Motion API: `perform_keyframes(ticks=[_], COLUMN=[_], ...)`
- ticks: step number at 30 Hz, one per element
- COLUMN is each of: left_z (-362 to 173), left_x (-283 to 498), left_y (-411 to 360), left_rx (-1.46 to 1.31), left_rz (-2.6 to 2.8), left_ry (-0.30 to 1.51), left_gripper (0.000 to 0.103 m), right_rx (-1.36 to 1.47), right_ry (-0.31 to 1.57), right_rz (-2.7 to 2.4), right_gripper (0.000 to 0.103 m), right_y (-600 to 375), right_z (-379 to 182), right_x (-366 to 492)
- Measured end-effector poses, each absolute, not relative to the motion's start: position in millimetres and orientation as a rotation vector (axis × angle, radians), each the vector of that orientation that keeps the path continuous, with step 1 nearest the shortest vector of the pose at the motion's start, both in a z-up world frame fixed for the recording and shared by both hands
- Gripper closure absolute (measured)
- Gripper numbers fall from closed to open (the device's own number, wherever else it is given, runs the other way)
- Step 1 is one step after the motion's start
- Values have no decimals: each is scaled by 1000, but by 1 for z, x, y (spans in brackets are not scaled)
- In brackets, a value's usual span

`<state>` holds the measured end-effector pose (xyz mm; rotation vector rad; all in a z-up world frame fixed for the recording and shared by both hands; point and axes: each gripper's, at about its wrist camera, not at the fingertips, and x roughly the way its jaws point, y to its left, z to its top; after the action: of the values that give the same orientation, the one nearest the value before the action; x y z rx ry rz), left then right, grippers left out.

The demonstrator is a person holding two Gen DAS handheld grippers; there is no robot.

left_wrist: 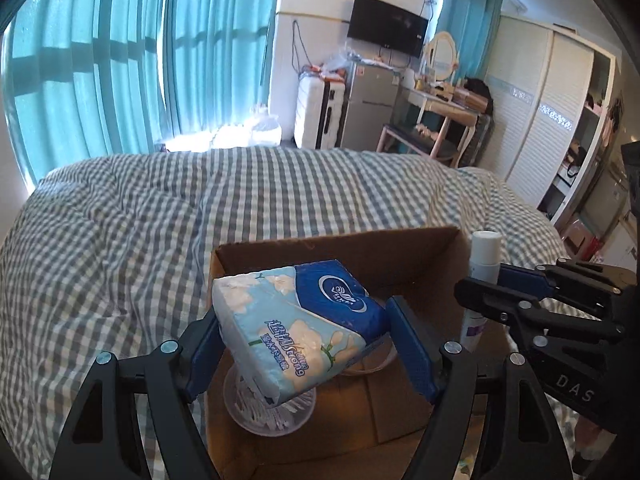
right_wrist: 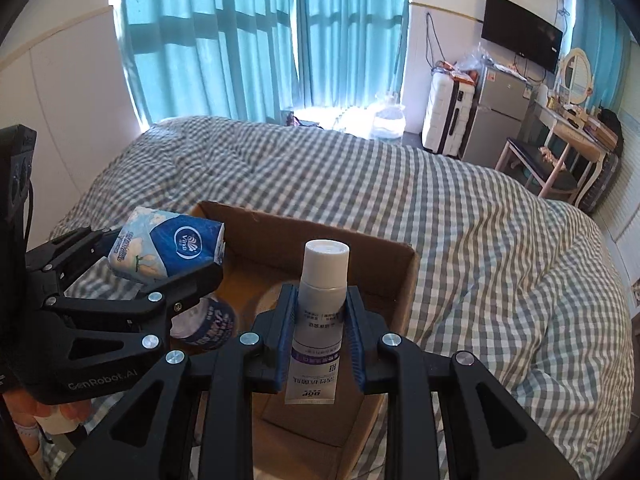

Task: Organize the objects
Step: 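Carry tissue pack and tube into the box and release both, then grasp the white earbud case with the left tool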

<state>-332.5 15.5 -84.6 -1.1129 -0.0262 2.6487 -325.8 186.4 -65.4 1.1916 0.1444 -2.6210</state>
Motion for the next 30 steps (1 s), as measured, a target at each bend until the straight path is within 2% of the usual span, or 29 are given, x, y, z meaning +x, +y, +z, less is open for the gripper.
perform_keyframes(ticks=[7,15,16,17,19,25,30], left_z=[-110,-112,-111,-109,-104,-71,-34], left_x=[-341,-340,-340,-340,-339,-322,-286], left_y=[17,29,29,29,28,20,14], left_rx=[-1164,-1170,-1171,-1173,-1187,-1139,-1058], left_rz=[2628,2615,2616,2616,2622,2665,2729], left_ry=[-6,50,50,46,44,6,47], left_gripper=[25,21,19,18,7,7,4], right_rx=[1226,1219,1210,1197,1167,1045,962], right_ry=[124,28,23,16,5,2,11], right_rz=[-2617,-2607,-2619,-2629,-2646,-2708,-2733], right_gripper=[79,78,74,66,56,53,52], right_y=[193,203,205,206,209,218,226], right_z=[-86,-82,-79,-74,-64,-18,13], right_x=[-333,-335,-334,-332,-328,-299,-264])
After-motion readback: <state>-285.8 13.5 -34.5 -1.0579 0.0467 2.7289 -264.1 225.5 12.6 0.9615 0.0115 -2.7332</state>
